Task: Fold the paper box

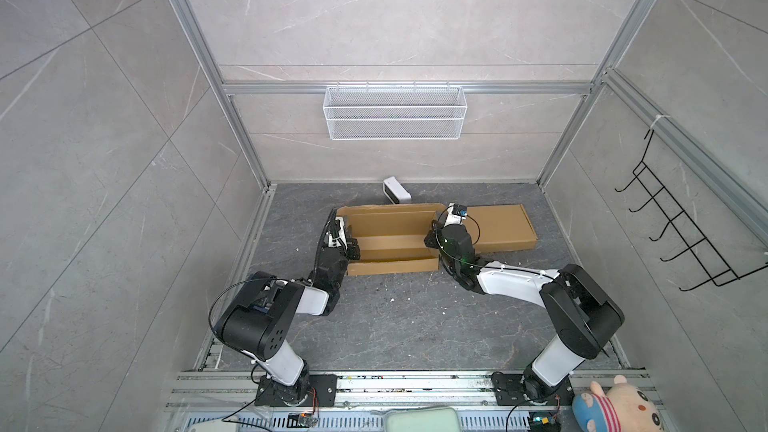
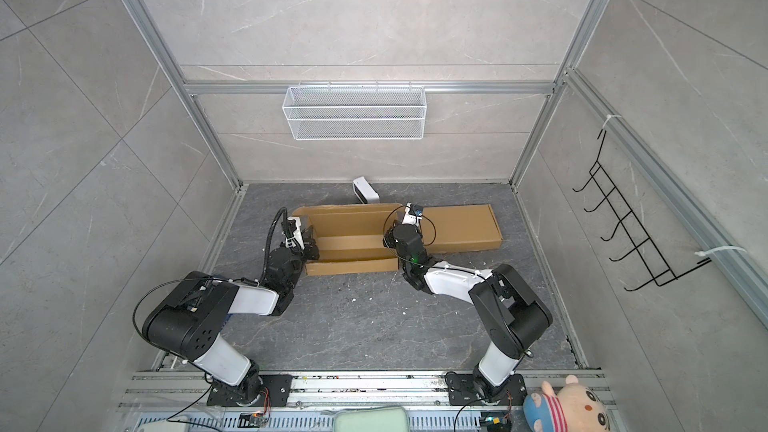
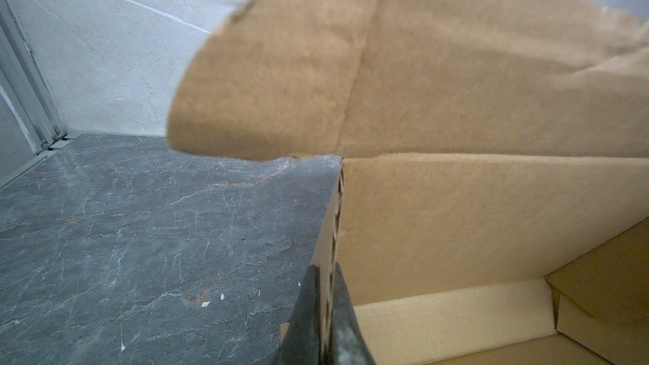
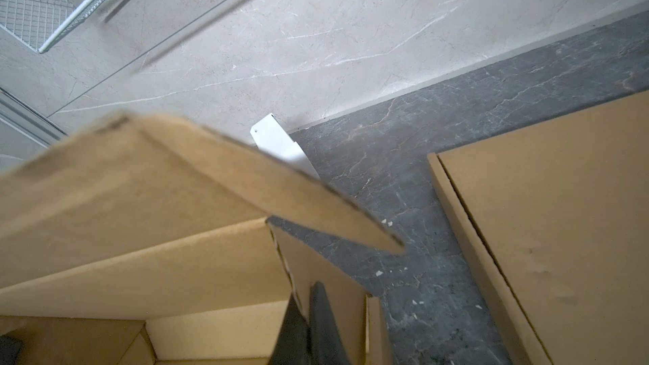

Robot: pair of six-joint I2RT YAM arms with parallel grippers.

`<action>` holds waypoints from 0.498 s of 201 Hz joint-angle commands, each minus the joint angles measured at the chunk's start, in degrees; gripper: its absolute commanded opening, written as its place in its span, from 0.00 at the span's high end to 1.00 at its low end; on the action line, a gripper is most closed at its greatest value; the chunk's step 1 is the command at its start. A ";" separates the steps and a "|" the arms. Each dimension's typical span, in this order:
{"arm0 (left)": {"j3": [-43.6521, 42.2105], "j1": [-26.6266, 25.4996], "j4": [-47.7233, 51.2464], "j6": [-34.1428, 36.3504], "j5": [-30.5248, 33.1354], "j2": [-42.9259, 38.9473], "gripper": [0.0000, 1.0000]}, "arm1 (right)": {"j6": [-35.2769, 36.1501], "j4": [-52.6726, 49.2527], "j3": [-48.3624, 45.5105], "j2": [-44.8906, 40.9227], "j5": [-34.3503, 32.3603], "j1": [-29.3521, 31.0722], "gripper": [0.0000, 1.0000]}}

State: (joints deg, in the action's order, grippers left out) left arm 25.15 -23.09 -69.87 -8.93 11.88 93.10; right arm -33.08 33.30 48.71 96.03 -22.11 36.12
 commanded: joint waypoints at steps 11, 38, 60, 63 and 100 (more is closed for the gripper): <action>-1.95 -2.06 -1.59 3.04 -5.70 0.09 1.00 | -1.36 -9.08 -1.18 -1.39 5.77 1.71 1.00; -3.13 -2.13 -1.77 6.13 -5.63 -0.17 1.00 | -0.64 -12.90 -0.55 -3.23 7.82 1.09 0.96; -4.15 -2.11 -1.85 8.24 -4.90 -0.77 1.00 | -0.06 -14.71 -0.67 -5.15 10.18 -0.09 0.94; -4.32 -2.12 -1.85 8.34 -4.83 -0.94 1.00 | 0.04 -15.02 -0.61 -5.35 10.65 -0.23 0.94; -4.98 -2.13 -1.89 8.41 -5.35 -1.78 1.00 | 1.18 -18.66 -0.87 -8.47 13.96 -1.62 0.90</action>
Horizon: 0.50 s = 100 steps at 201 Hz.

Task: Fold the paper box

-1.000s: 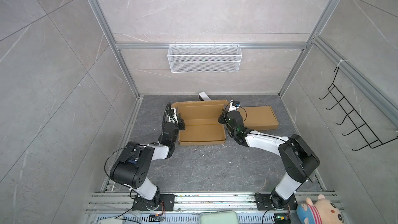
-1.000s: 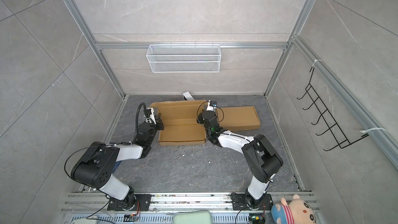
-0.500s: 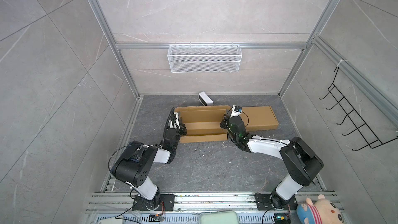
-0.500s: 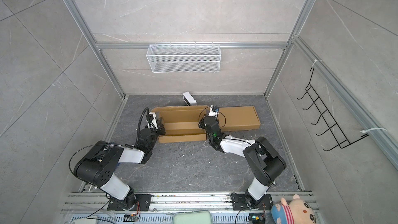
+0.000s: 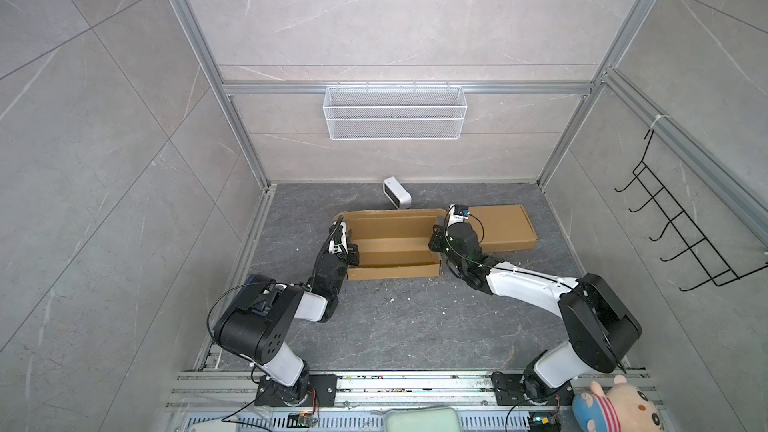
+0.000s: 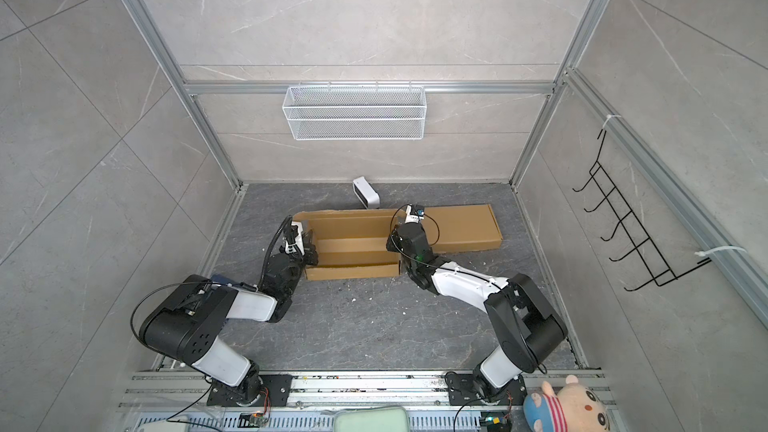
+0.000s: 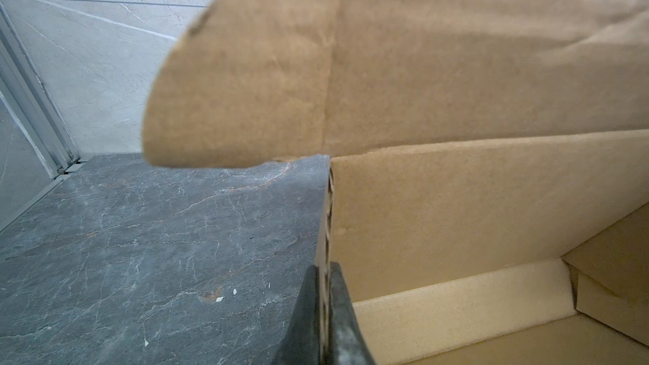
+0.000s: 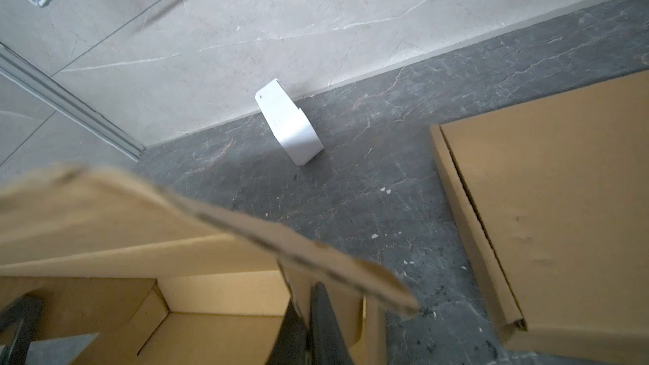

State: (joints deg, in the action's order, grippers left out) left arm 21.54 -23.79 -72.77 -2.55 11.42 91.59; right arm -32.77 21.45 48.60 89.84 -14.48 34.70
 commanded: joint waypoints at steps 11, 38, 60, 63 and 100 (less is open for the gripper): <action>-1.65 -1.43 0.78 2.10 -5.02 -0.36 1.00 | 1.02 -7.38 -1.28 -3.22 7.40 -0.61 0.88; -2.16 -1.42 0.44 2.54 -5.55 -0.70 1.00 | 2.42 -9.34 -2.29 -6.03 9.65 -1.47 0.81; -2.86 -1.40 0.42 3.59 -6.13 -1.22 1.00 | 3.71 -11.00 -3.31 -8.76 10.99 -2.63 0.75; -2.98 -1.43 0.44 3.77 -6.11 -1.26 1.00 | 3.91 -11.18 -3.45 -9.06 11.21 -2.83 0.74; -3.72 -1.43 0.17 6.24 -5.90 -1.51 1.00 | 6.72 -14.33 -4.71 -13.57 13.74 -4.68 0.67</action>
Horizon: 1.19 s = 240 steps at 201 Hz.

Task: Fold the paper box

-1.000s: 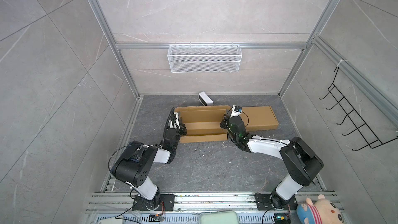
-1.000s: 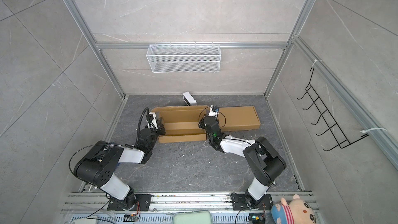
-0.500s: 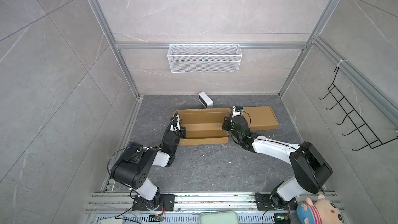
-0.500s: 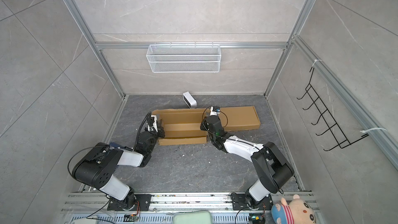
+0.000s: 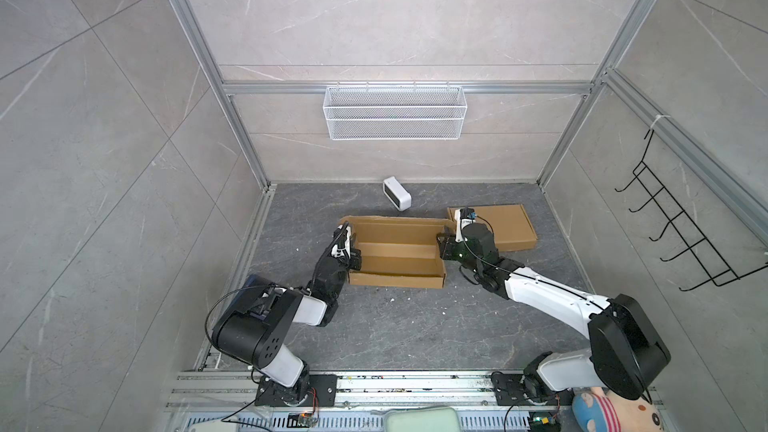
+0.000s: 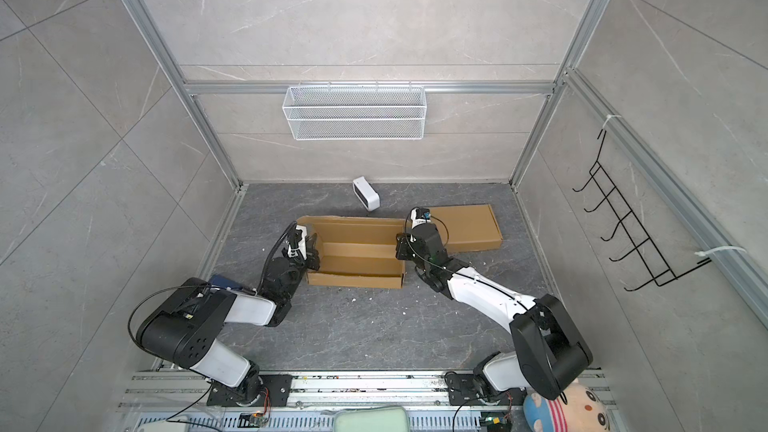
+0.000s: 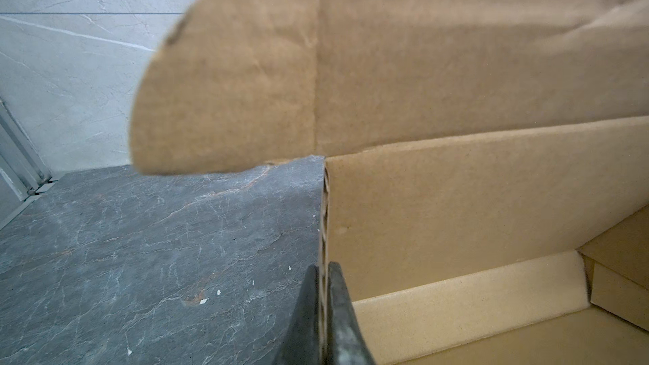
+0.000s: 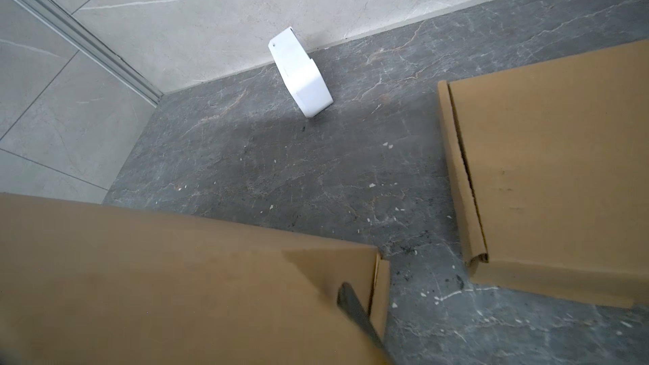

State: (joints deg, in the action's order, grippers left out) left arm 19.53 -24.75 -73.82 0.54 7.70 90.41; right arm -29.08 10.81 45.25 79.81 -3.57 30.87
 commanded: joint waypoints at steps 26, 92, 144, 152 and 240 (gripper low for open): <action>-1.78 -0.45 1.27 3.50 -2.25 -0.17 1.00 | 4.79 -5.63 -2.70 -6.86 4.95 -1.11 0.61; -2.04 -0.42 1.37 4.56 -1.45 -1.01 1.00 | 14.88 -19.76 -0.70 -21.25 4.53 -1.13 0.42; -1.83 -0.43 2.30 5.43 -1.55 -1.47 1.00 | 32.32 -43.14 22.42 -11.39 11.69 -0.42 0.33; -1.84 -0.46 2.36 5.51 -1.54 -1.47 1.00 | 34.59 -44.72 25.37 -9.00 11.29 0.28 0.32; -0.61 -0.47 2.65 6.18 -2.24 0.19 1.00 | 55.59 -57.42 56.82 18.61 13.17 4.55 0.35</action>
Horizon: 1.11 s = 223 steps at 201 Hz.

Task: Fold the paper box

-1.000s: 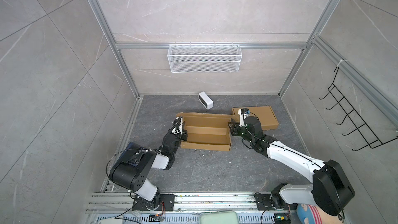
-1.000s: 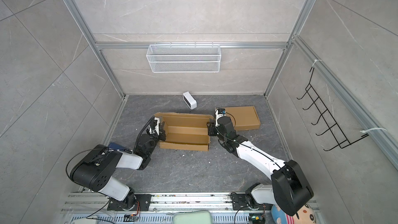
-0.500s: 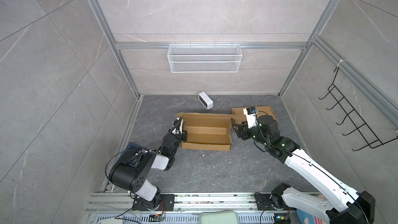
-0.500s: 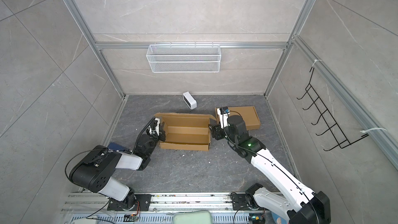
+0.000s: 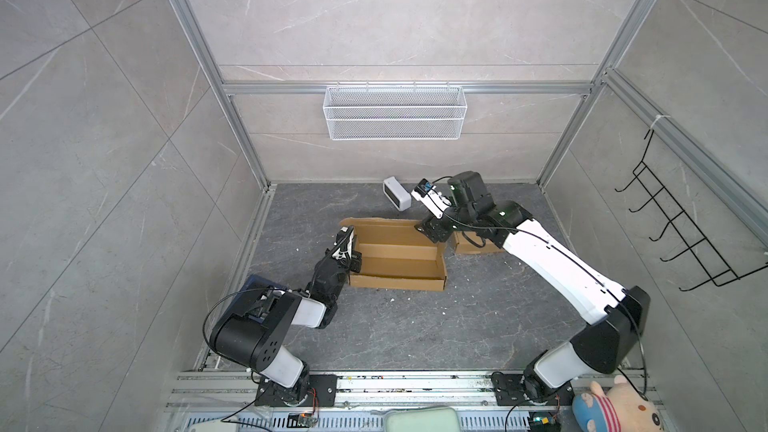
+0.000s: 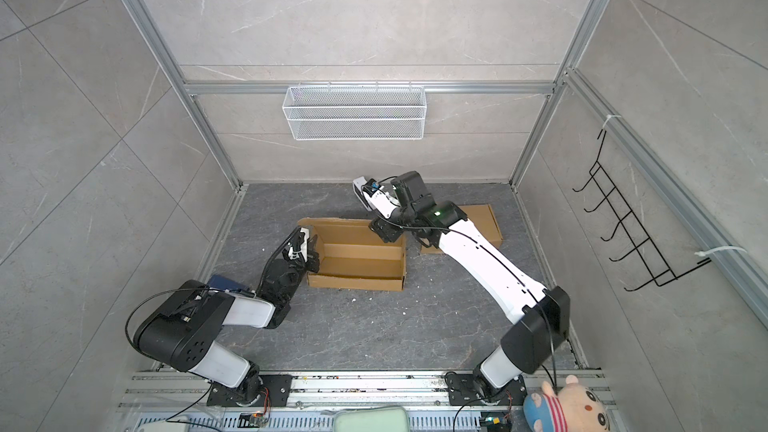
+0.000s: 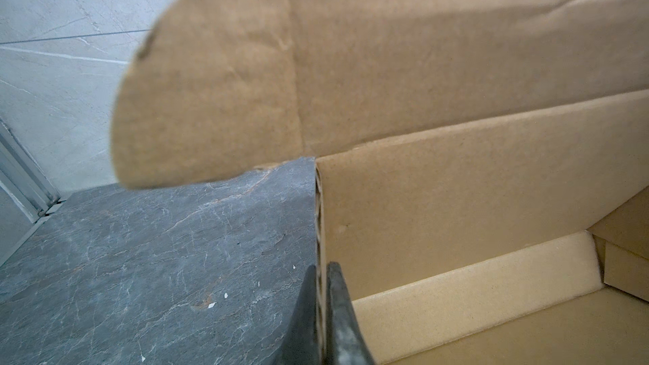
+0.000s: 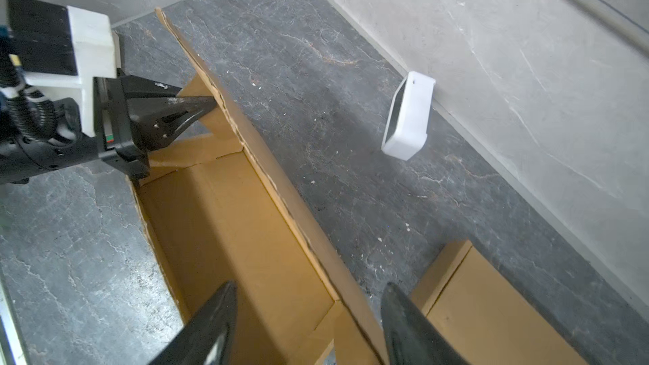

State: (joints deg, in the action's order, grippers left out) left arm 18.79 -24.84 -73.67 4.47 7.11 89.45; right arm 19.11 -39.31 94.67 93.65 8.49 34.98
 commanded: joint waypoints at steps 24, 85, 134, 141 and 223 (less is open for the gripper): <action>0.63 -0.38 2.51 2.20 -1.98 1.64 1.00 | 10.13 -12.86 14.17 10.33 3.52 1.27 0.40; 1.59 -0.38 3.24 2.73 -2.17 1.79 1.00 | 12.70 -19.01 21.42 17.19 7.61 1.75 0.57; 1.55 -0.38 3.95 2.74 -1.89 1.36 1.00 | 12.53 -20.72 22.45 18.86 9.15 2.59 0.83; 1.52 -0.38 3.93 2.70 -1.92 1.23 1.00 | 12.45 -20.72 22.24 18.81 9.01 2.78 0.85; 0.31 -0.33 10.90 0.08 1.02 -5.71 0.91 | 11.13 -15.82 15.69 15.86 4.42 5.64 0.98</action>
State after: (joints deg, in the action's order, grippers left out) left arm 19.94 -24.77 -67.55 4.91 8.27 86.65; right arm 31.33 -55.77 113.62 110.56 14.59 39.07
